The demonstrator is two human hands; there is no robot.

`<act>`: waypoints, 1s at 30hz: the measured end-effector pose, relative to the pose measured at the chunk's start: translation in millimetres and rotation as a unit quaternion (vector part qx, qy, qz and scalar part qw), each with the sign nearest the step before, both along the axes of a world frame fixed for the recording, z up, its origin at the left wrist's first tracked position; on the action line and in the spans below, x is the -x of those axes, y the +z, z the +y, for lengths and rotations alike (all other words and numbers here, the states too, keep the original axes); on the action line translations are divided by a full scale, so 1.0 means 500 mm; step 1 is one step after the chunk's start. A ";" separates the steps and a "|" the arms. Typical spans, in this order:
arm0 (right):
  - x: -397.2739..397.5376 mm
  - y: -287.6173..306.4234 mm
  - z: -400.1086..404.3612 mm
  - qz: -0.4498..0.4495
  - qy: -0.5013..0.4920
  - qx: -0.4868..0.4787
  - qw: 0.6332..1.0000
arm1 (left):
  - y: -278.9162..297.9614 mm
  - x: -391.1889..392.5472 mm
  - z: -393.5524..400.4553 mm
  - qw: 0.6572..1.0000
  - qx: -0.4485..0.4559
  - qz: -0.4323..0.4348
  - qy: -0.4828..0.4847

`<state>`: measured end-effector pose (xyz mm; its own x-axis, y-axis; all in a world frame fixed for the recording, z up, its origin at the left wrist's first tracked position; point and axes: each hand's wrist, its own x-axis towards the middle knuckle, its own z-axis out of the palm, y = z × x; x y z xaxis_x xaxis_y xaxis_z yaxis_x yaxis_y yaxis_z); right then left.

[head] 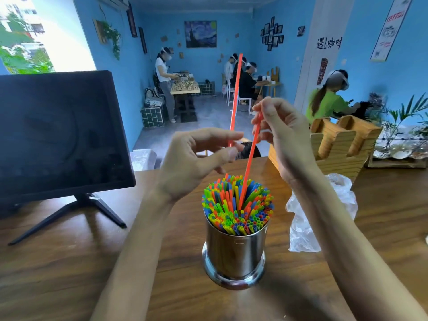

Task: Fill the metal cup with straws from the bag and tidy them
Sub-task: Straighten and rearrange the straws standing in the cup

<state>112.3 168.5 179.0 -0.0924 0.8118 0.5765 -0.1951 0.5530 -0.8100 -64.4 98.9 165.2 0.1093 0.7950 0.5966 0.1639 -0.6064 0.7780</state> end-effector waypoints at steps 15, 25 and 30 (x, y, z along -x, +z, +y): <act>0.019 -0.056 0.027 -0.001 0.116 0.154 0.981 | -0.074 -0.012 0.041 0.996 -0.003 0.040 0.083; 0.013 -0.085 0.041 -0.062 0.203 0.250 0.945 | -0.086 -0.017 0.053 0.993 -0.028 0.034 0.112; 0.011 -0.079 0.032 -0.135 0.191 0.292 0.927 | -0.096 -0.022 0.056 0.988 -0.037 0.061 0.136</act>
<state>106.6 184.6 139.4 -0.5141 0.8569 -0.0369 -0.0321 -0.0623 -0.9975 -53.2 126.8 117.0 -0.0270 0.7591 0.6504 0.4193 -0.5820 0.6967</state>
